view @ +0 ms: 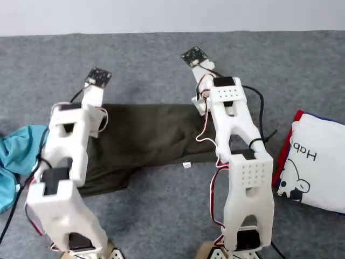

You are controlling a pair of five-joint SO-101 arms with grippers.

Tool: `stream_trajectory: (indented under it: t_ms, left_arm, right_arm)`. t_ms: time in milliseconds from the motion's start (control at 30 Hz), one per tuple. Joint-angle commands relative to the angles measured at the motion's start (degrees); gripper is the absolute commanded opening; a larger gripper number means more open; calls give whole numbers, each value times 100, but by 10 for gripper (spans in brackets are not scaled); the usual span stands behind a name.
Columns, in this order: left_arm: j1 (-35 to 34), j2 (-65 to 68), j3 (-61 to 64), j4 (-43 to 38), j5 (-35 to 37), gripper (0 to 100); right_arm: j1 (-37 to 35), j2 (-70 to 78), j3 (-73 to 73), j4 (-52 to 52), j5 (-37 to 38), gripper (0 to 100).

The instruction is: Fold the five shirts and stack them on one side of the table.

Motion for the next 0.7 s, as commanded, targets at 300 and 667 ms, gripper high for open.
stream_trajectory:
  t_ms: [300, 667]
  left_arm:
    - [-589, 2259, -3916, 2673, 9, 6]
    - [-624, 2822, -4857, 3147, 9, 6]
  right_arm:
    - [787, 171, -475, -303, -44, 10]
    - [910, 163, -1574, 488, -44, 10]
